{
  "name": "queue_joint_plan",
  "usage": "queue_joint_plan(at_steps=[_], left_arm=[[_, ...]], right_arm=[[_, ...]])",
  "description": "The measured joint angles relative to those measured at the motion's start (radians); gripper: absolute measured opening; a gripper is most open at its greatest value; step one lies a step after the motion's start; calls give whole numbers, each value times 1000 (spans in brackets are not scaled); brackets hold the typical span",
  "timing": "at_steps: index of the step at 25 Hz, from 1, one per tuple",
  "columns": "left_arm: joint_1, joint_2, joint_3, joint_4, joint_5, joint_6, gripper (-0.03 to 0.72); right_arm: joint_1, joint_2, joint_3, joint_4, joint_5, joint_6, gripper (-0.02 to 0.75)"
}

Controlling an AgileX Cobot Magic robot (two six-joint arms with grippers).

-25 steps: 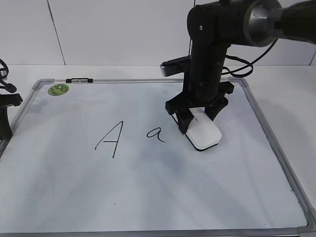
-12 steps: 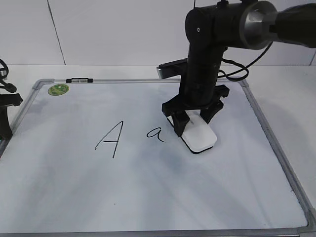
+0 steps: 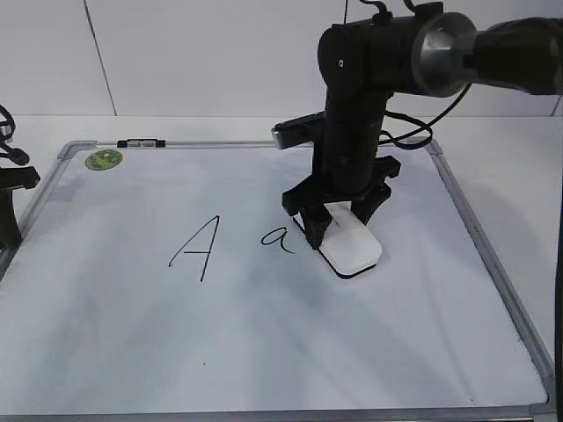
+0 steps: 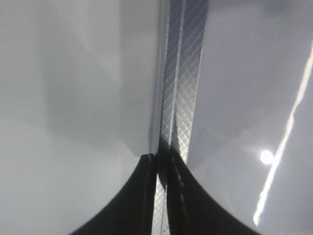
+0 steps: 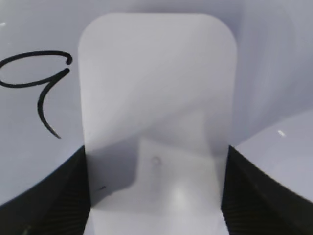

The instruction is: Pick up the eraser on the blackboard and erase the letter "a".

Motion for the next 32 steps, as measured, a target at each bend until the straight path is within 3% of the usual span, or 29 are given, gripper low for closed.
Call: queue_joint_plan(at_steps=[19, 32], left_arm=[[1, 0, 0, -2, 0, 0, 15], [1, 0, 0, -4, 0, 0, 15]], right_arm=[[143, 12, -11, 8, -4, -14, 554], [119, 12, -11, 9, -6, 0, 554]])
